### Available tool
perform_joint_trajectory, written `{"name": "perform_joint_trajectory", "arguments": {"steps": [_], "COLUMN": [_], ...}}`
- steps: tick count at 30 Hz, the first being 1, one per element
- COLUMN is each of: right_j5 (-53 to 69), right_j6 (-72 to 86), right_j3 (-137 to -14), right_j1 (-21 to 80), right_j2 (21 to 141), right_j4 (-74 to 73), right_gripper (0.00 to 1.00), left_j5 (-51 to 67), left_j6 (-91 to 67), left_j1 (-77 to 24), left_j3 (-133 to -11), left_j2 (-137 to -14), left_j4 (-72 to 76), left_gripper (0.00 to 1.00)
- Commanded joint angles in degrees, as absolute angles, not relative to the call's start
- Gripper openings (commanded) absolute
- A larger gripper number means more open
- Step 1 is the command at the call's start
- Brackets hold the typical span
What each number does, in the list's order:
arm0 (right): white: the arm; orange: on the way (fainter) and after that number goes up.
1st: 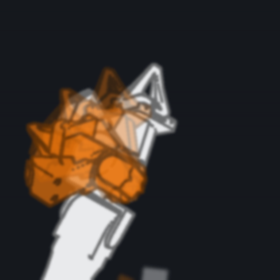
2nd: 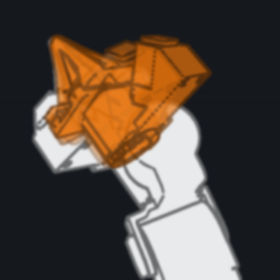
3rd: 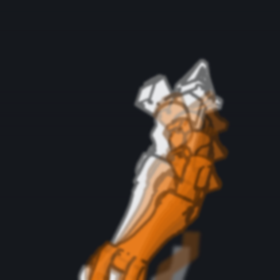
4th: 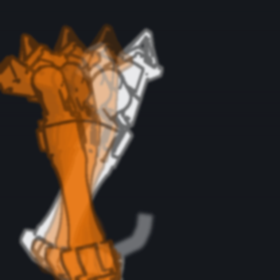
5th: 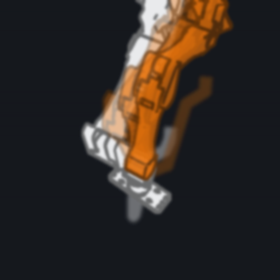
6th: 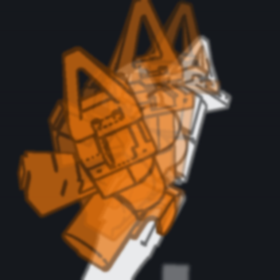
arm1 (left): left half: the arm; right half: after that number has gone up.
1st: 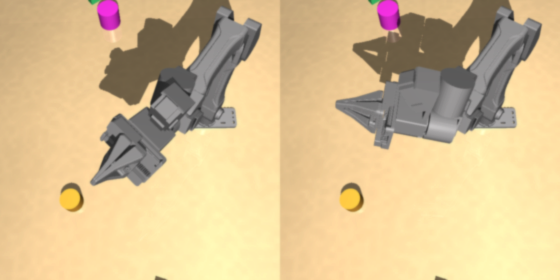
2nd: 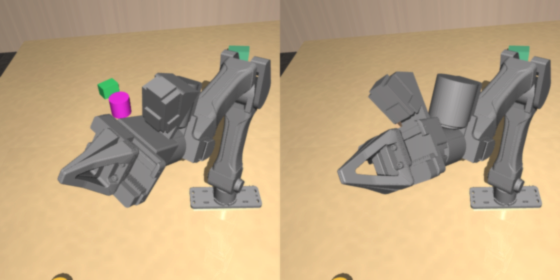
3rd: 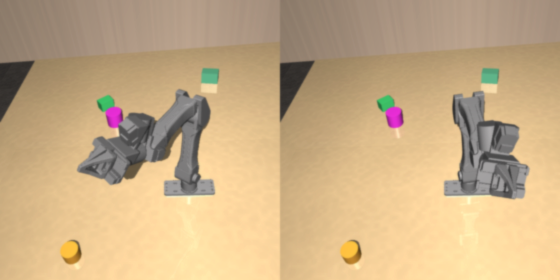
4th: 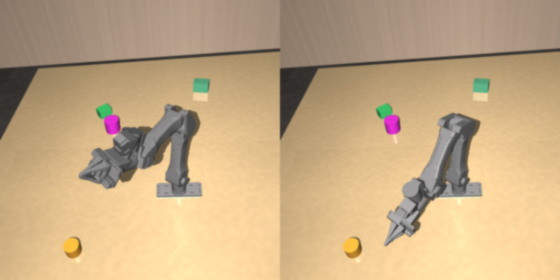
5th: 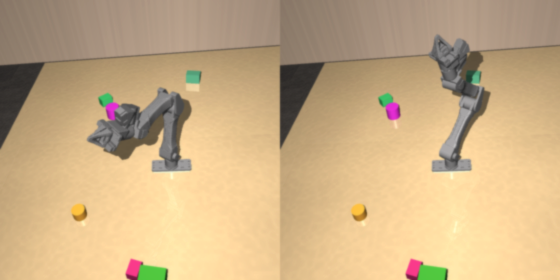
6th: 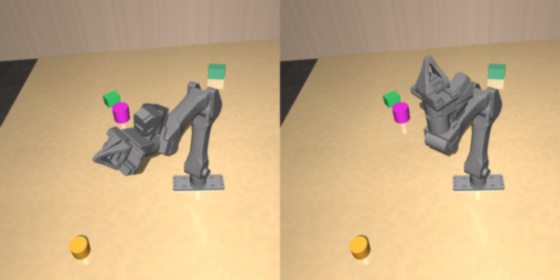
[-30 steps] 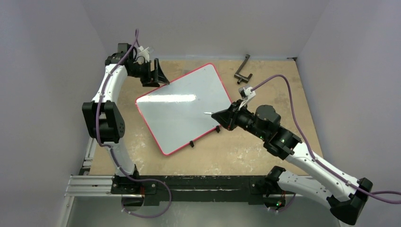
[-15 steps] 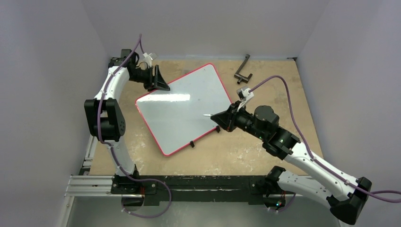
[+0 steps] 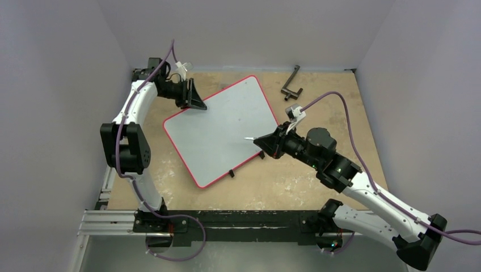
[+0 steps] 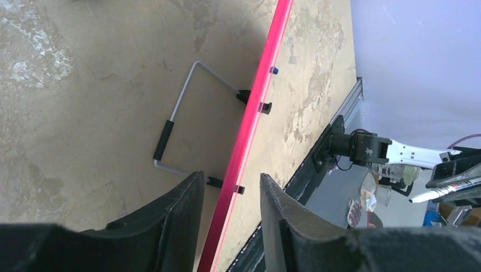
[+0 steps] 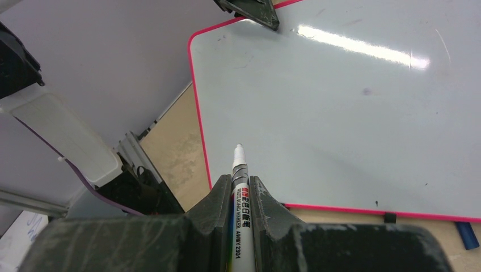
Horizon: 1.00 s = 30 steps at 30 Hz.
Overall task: Write a sentence on the whiteboard
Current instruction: Pick up the whiteboard from the whiteboard stand.
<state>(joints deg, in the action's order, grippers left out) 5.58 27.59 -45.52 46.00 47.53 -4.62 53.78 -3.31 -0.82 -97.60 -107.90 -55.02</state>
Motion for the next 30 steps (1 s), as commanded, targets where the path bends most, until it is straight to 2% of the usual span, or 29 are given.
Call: {"name": "perform_joint_trajectory", "arguments": {"steps": [1,5,11,16,24,30], "right_j5": [6.2,6.2,7.0,7.3,8.3,9.1], "right_j6": [28.0,28.0,28.0,28.0,28.0,27.5], "right_j3": [-45.4,-45.5,-45.6,-45.6,-45.2,-44.9], "right_j1": [45.8,45.8,45.8,45.8,45.8,45.8], "right_j2": [46.7,46.9,47.6,48.2,49.2,50.2], "right_j4": [-2.5,-2.5,-2.1,-1.8,0.1,1.5], "right_gripper": [0.00,0.00,0.00,0.00,0.00,0.00], "left_j5": [56.0,55.9,55.8,55.3,53.3,50.2], "left_j6": [-2.4,-2.3,-2.3,-2.4,-0.5,3.6], "left_j1": [-1.4,-1.5,-1.6,-1.9,-4.0,-6.2], "left_j3": [-97.8,-98.1,-98.3,-98.1,-96.7,-87.4], "left_j2": [-104.5,-104.2,-103.1,-102.0,-98.9,-92.6], "left_j4": [-55.1,-55.4,-55.5,-55.6,-55.2,-47.0], "left_gripper": [0.39,0.34,0.20,0.00,0.00,0.00]}}
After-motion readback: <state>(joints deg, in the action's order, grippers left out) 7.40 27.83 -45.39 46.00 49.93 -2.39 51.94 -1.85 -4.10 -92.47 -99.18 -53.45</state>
